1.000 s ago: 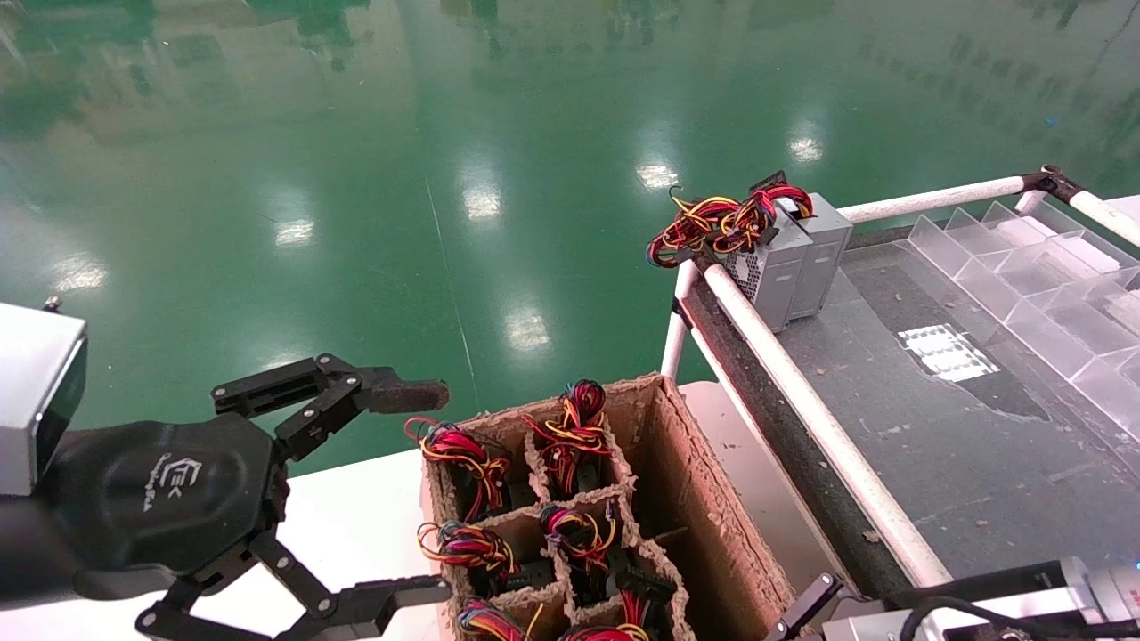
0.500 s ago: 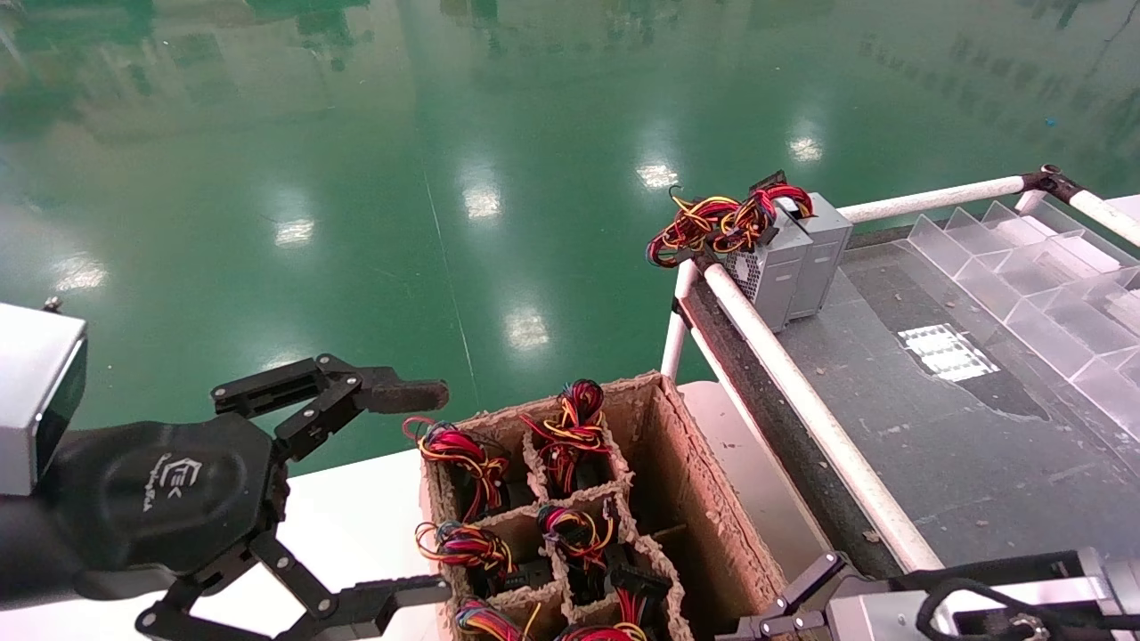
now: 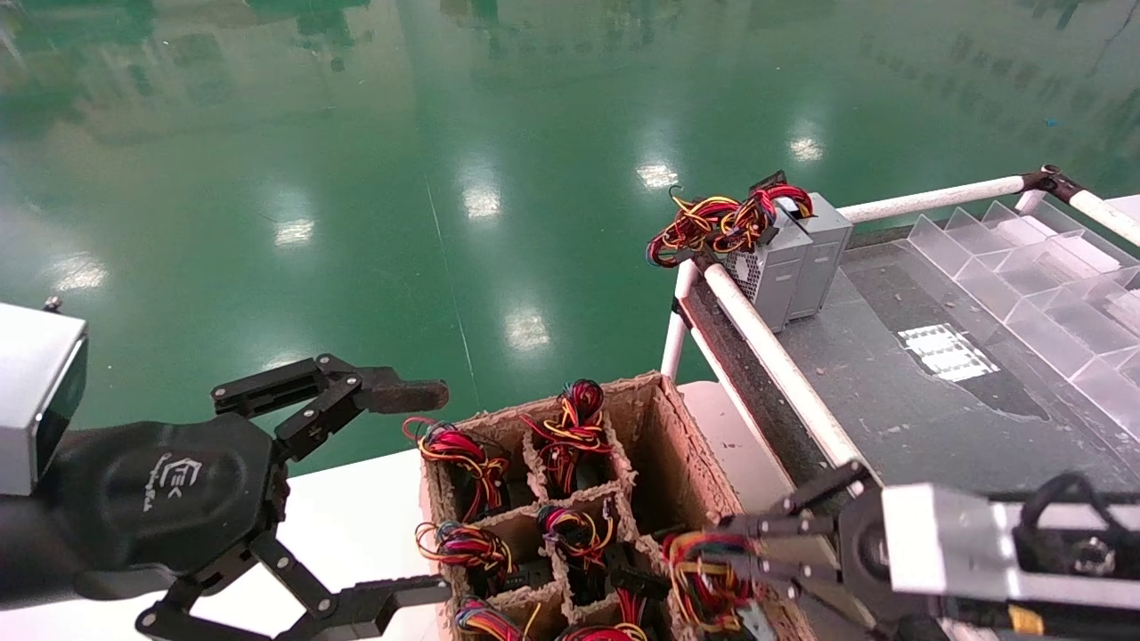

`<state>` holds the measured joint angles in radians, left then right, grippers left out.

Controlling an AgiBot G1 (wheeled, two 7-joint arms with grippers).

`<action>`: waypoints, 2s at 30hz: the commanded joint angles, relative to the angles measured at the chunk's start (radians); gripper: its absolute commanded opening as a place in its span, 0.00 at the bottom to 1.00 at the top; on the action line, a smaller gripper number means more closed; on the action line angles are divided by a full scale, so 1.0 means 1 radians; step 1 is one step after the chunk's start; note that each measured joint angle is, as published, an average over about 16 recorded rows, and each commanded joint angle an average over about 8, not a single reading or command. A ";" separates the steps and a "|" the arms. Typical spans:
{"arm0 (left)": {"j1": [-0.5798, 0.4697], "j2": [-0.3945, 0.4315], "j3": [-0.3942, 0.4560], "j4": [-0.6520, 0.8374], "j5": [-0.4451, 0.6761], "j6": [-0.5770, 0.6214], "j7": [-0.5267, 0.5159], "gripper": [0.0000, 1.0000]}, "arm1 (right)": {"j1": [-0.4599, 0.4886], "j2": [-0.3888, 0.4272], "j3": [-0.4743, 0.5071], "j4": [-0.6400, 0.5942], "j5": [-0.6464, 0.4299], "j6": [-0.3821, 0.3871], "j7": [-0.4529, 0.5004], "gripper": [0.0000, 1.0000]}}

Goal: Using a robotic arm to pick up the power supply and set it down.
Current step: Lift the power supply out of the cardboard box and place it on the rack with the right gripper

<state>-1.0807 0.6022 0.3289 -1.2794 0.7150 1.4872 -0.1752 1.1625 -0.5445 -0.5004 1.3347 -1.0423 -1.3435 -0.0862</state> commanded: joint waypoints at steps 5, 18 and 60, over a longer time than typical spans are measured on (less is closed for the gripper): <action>0.000 0.000 0.000 0.000 0.000 0.000 0.000 1.00 | -0.031 0.003 0.050 -0.005 0.075 0.082 0.005 0.00; 0.000 0.000 0.001 0.000 -0.001 0.000 0.000 1.00 | -0.039 -0.043 0.108 -0.014 0.148 0.213 0.011 0.00; -0.001 -0.001 0.003 0.000 -0.002 -0.001 0.001 1.00 | 0.201 -0.148 0.126 -0.609 0.050 0.396 -0.050 0.00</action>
<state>-1.0813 0.6011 0.3317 -1.2794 0.7131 1.4860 -0.1739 1.3625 -0.6915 -0.3717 0.7275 -0.9867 -0.9528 -0.1380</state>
